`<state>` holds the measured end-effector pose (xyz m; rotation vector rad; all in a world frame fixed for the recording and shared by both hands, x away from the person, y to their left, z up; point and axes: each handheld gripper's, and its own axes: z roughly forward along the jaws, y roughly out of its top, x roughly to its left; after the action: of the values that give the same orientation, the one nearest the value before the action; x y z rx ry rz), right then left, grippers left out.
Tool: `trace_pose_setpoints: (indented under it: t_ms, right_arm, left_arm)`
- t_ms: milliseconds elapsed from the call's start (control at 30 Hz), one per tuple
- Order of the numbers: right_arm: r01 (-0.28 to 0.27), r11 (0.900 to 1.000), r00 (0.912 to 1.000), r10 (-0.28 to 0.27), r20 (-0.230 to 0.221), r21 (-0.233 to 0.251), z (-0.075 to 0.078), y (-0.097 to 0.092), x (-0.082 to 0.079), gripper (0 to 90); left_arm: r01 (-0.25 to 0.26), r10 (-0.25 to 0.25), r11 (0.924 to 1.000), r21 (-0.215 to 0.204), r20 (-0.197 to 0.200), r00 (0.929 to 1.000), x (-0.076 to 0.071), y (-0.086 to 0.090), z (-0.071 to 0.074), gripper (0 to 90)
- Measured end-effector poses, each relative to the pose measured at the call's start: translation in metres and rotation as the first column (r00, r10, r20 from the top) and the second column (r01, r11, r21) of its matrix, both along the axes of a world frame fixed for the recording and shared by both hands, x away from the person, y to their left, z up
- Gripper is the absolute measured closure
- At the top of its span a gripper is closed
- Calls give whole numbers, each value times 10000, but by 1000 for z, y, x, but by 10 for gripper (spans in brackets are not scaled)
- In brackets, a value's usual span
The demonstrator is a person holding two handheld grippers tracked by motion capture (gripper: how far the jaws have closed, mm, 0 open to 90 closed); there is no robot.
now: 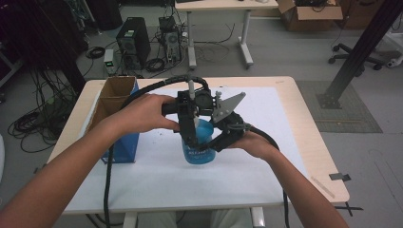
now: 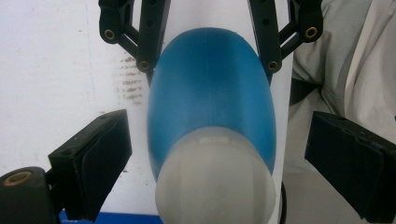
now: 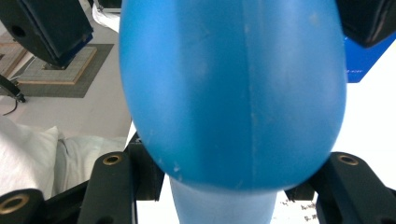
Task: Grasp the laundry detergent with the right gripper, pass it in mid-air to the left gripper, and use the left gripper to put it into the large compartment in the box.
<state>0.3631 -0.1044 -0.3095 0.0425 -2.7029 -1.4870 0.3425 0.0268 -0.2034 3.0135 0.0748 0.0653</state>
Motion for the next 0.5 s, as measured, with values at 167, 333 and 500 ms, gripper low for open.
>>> trace_pose_setpoints:
  t_ms: [167, 333, 500]
  right_arm:
    - [1, 10000, 10000, -1, 14, 26, 0, 0, 0, 433]
    - [21, 10000, 10000, -21, -25, -5, 0, -1, 0, 433]
    - [8, 10000, 10000, -8, -5, 14, 0, 0, 0, 433]
  left_arm:
    - [11, -11, 10000, 10, -36, 10000, 1, 0, 0, 105]
    - [51, -51, 10000, -48, -77, 10000, 1, 1, 1, 183]
    - [26, -27, 10000, -88, -61, 10000, 1, 2, 2, 205]
